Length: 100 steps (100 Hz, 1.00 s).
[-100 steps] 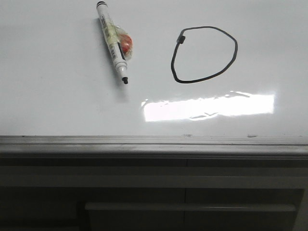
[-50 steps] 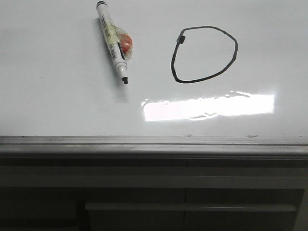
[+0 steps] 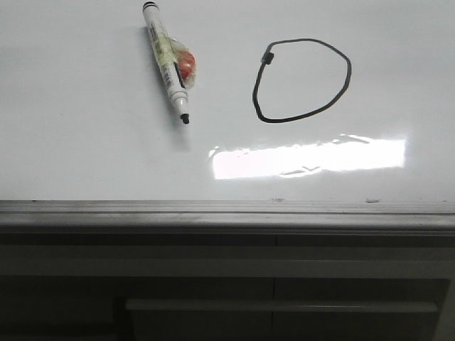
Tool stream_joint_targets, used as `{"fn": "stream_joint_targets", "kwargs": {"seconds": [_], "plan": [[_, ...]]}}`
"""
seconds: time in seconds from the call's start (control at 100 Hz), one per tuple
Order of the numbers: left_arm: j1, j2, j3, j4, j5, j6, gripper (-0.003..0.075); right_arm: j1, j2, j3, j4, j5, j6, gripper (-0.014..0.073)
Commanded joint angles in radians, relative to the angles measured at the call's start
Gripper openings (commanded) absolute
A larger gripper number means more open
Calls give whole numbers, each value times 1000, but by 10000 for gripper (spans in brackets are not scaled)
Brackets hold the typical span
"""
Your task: Write number 0 on whiteboard
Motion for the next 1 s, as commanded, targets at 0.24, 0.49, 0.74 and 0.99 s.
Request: {"fn": "stream_joint_targets", "kwargs": {"seconds": [0.24,0.49,0.74,0.99], "plan": [[332,-76,23,-356,-296,750,-20,-5,0,-23,-39,-40,4,-69],[724,-233,341,-877,-858,1187,-20,-5,0,-23,-39,-40,4,-69],[874,-489,608,-982,-756,1187,-20,-5,0,-23,-39,-40,4,-69],[974,-651,708,-1038,-576,1185,-20,-5,0,-23,-39,-40,4,-69]]}}
